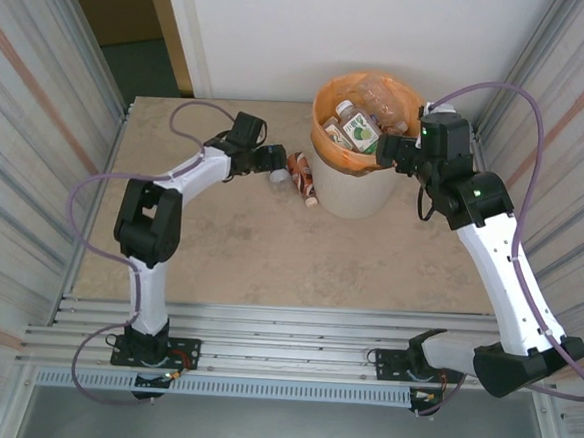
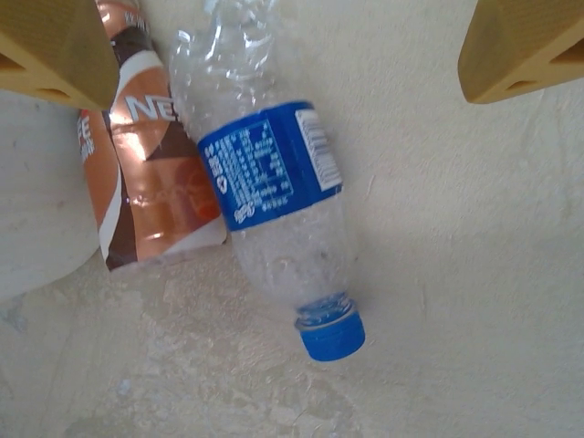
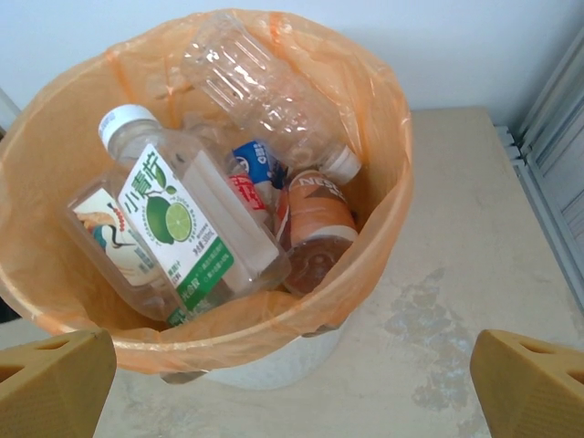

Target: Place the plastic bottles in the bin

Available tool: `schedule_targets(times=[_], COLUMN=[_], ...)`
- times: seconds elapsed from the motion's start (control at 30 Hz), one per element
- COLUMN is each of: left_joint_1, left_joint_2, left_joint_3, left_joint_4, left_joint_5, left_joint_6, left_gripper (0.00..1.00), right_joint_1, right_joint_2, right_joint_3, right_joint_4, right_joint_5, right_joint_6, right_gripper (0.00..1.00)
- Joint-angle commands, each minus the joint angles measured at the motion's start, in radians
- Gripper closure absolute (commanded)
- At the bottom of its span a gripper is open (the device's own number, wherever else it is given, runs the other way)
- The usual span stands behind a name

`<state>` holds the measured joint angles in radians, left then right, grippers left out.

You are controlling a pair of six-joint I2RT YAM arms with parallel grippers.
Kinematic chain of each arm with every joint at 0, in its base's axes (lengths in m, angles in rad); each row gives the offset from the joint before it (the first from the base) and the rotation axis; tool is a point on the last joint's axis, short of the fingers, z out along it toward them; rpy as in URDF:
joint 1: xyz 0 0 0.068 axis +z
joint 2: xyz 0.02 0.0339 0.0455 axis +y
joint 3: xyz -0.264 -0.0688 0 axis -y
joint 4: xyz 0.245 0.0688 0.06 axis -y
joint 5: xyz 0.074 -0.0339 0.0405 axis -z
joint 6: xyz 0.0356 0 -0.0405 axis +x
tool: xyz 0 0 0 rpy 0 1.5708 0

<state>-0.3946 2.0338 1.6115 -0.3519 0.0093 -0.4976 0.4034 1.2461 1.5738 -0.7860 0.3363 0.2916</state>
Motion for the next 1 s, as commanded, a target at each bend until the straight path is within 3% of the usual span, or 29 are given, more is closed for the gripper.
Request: schedule_targets(times=[0.0,0.27,0.63,0.97], left_joint_1=[0.000,0.011,0.011,0.015], left_joint_2=[0.050,0.171,0.238,0.267], left_joint_3=[0.096,0.206,0.222,0.218], left_joint_4=[-0.073,-0.125,-0.168,-0.185], left_joint_5=[0.008,0.059,0.058,0.029], left_joint_6=[0.016,0.024,0.016,0.010], left_gripper=[0.05,0.11,0.16,0.31], right_joint_1=[-0.011,-0.020,-0.025,-0.026], right_joint_2=[-0.030,-0.033,-0.020,-0.019], right_joint_3=[-0.012,-0.029,-0.036,-0.040], right_joint_4=[0.004,0.007,0.012,0.012], right_joint_5=[0.006,0.000,-0.011,-0.013], right_joint_6=[0.035,0.050,0.060,0.064], right_gripper=[0.02,0.02,0.02,0.02])
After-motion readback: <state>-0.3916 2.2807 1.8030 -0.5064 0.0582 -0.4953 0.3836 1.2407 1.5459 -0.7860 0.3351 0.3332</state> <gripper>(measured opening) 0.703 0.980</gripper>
